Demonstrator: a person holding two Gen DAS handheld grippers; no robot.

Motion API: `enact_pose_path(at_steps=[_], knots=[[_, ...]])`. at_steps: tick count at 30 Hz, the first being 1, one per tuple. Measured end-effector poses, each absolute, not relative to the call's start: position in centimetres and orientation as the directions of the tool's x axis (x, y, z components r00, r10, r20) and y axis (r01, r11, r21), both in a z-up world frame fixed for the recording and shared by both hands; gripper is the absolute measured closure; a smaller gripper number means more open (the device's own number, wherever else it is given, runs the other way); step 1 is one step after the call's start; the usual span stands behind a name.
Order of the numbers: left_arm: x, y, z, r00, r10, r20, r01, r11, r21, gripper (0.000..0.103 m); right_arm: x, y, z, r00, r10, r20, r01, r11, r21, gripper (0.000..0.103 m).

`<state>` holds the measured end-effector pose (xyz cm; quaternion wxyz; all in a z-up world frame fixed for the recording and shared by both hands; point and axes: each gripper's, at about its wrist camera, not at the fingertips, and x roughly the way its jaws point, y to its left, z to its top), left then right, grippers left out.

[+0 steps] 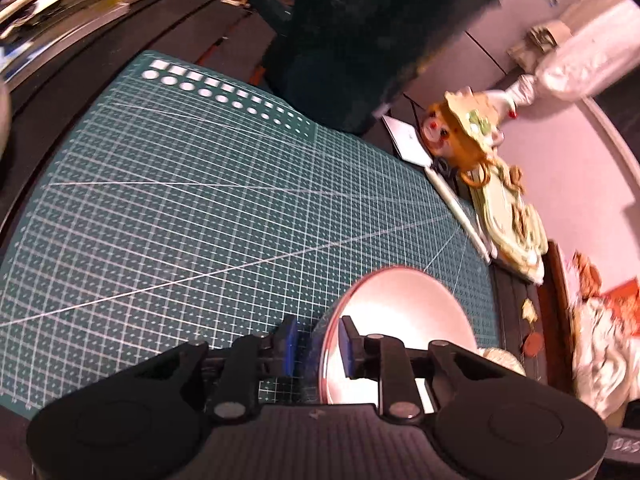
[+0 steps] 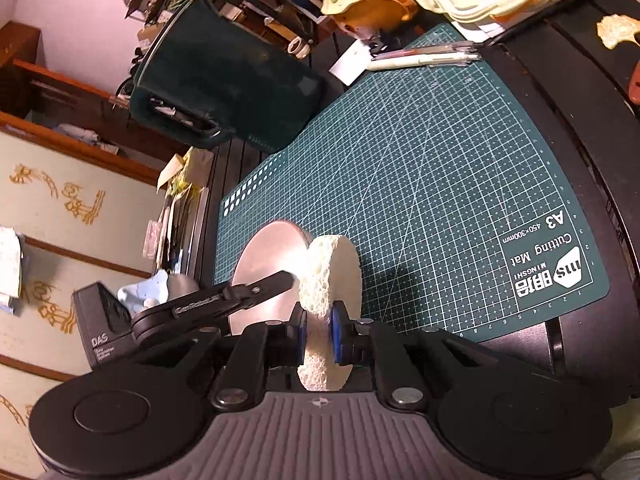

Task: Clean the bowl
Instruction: 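Tilt the white bowl with the left gripper while the right gripper scrubs its outside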

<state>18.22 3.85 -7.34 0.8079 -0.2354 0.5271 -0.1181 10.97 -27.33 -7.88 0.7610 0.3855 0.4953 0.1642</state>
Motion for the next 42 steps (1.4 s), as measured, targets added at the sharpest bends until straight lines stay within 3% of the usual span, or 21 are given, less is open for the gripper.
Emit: enact_pose_path(at_steps=[10, 13, 17, 23, 28, 36, 42], knots=[[15.3, 3.4, -7.5, 0.348, -0.429, -0.834, -0.056, 0.878, -0.475, 0.077, 12.1, -27.5, -7.9, 0.498, 0.613, -0.614, 0.131, 0.646, 0.752, 0.091], [15.6, 3.2, -8.4, 0.355, -0.405, -0.843, -0.059, 0.89, -0.452, 0.085, 12.0, -27.6, -8.1, 0.494, 0.625, -0.604, 0.139, 0.629, 0.765, 0.091], [15.9, 3.5, -8.5, 0.369, -0.41, -0.834, -0.067, 0.884, -0.463, 0.088, 10.7, -27.2, -7.7, 0.44, 0.658, -0.611, 0.1, 0.64, 0.762, 0.091], [16.0, 4.3, -8.9, 0.367, -0.444, -0.817, -0.079, 0.861, -0.503, 0.087, 10.9, -28.2, -6.3, 0.509, 0.589, -0.628, 0.087, 0.69, 0.718, 0.091], [16.0, 4.4, -9.1, 0.367, -0.453, -0.813, -0.076, 0.856, -0.511, 0.087, 12.5, -28.8, -6.9, 0.548, 0.594, -0.589, 0.113, 0.645, 0.756, 0.091], [16.1, 4.7, -9.4, 0.37, -0.466, -0.804, -0.088, 0.844, -0.53, 0.087, 12.8, -27.3, -8.9, 0.468, 0.631, -0.618, 0.144, 0.635, 0.759, 0.091], [16.2, 4.6, -9.5, 0.37, -0.466, -0.804, -0.086, 0.844, -0.529, 0.087, 12.6, -28.6, -7.3, 0.55, 0.631, -0.547, 0.134, 0.58, 0.804, 0.091]])
